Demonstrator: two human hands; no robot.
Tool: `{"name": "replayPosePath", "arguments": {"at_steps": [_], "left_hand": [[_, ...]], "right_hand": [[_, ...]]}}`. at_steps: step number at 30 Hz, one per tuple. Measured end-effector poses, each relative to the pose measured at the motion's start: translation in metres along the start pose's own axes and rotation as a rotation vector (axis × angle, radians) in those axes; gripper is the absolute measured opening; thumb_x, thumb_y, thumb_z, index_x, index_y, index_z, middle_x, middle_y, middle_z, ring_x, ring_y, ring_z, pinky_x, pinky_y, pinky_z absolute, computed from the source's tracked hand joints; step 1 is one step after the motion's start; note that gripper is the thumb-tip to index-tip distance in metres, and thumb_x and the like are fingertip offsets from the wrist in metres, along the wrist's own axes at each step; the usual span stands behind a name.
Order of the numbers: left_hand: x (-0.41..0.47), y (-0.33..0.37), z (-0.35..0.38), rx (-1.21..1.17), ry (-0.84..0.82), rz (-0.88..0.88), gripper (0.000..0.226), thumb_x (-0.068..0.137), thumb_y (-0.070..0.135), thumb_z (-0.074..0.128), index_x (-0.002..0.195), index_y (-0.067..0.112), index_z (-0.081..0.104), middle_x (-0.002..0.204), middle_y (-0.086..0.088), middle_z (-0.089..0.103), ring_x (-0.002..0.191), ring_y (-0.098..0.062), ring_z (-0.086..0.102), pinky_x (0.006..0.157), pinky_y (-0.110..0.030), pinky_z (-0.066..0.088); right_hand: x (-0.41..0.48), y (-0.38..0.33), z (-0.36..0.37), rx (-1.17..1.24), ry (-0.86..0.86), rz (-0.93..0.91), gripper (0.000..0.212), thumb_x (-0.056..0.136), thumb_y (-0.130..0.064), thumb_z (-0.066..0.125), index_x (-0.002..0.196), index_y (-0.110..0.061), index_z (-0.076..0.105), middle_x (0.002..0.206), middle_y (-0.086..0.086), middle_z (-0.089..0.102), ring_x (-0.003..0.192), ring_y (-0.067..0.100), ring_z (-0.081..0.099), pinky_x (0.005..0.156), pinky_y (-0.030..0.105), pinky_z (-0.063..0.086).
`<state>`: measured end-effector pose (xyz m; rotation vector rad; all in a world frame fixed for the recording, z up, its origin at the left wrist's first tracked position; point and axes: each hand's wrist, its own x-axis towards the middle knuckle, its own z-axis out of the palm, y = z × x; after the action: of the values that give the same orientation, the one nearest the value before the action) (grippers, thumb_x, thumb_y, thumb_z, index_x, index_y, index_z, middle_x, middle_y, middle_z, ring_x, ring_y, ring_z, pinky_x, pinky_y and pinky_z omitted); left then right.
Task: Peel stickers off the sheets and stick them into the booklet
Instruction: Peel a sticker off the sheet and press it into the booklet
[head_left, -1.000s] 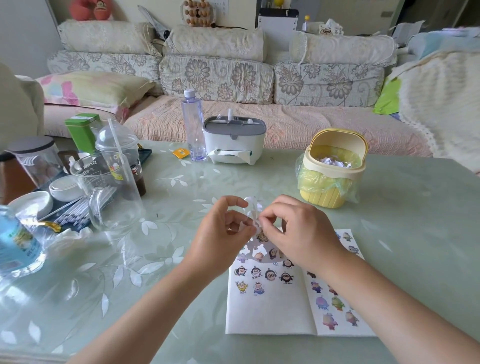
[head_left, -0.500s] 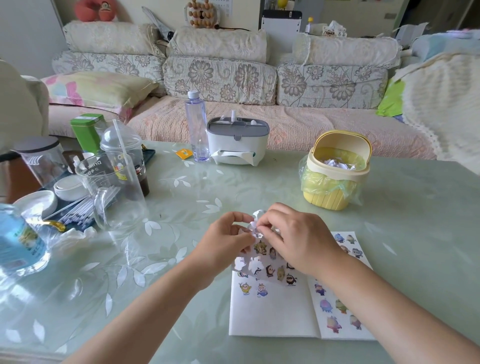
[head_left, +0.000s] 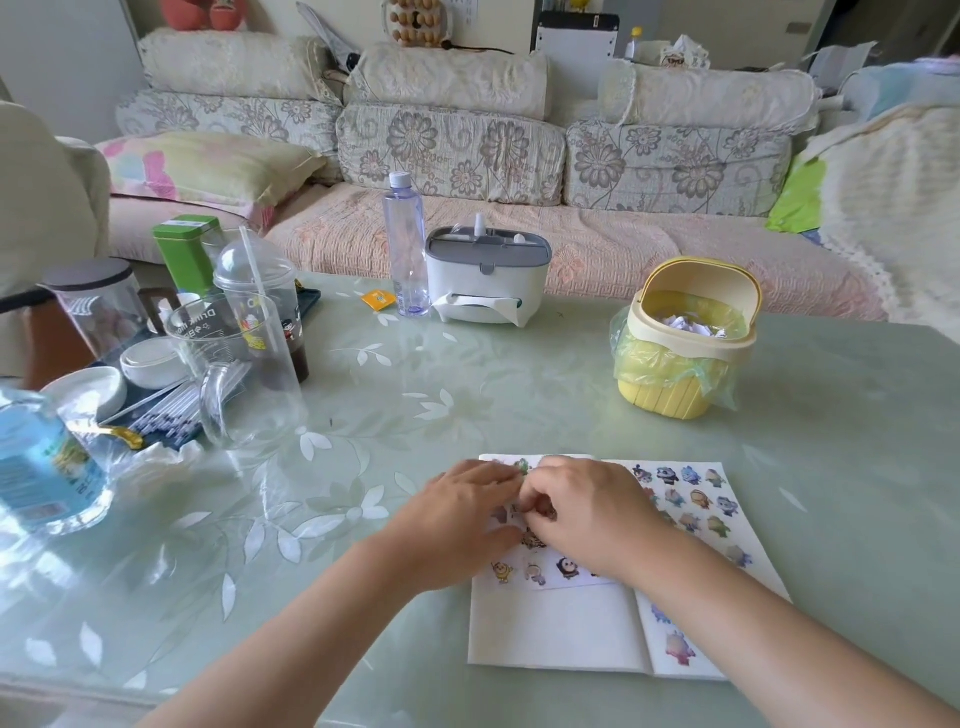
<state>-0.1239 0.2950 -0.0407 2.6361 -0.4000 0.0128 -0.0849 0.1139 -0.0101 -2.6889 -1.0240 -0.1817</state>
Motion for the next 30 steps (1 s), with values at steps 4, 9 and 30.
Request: {"name": "replayPosePath", "arguments": {"at_steps": [4,9,30], "left_hand": [[-0.001,-0.004,0.006,0.094,-0.035,0.019,0.057,0.097,0.042,0.048,0.152,0.039,0.033,0.16,0.022,0.025,0.149,-0.003,0.015,0.121,-0.034,0.02],[-0.004,-0.01,0.011,0.168,-0.064,0.029,0.061,0.103,0.049,0.036,0.158,0.038,0.011,0.164,0.022,0.005,0.152,0.0,-0.002,0.123,-0.027,0.004],[0.002,-0.003,0.008,0.015,0.107,0.086,0.072,0.079,0.038,0.053,0.149,0.039,0.034,0.156,0.014,0.028,0.147,-0.008,0.015,0.117,-0.031,0.024]], "right_hand": [[-0.001,0.0,0.009,-0.105,0.089,-0.069,0.004,0.072,-0.033,0.068,0.071,-0.036,0.071,0.068,-0.008,0.056,0.055,0.012,0.058,0.055,0.019,0.023],[-0.001,0.004,0.015,-0.176,0.217,-0.133,0.013,0.077,-0.031,0.065,0.064,-0.032,0.067,0.063,-0.008,0.052,0.048,0.011,0.052,0.055,0.018,0.019],[-0.004,0.008,0.017,-0.127,0.133,0.01,0.006,0.069,-0.033,0.063,0.067,-0.028,0.061,0.069,-0.009,0.057,0.056,0.017,0.059,0.049,0.021,0.029]]}}
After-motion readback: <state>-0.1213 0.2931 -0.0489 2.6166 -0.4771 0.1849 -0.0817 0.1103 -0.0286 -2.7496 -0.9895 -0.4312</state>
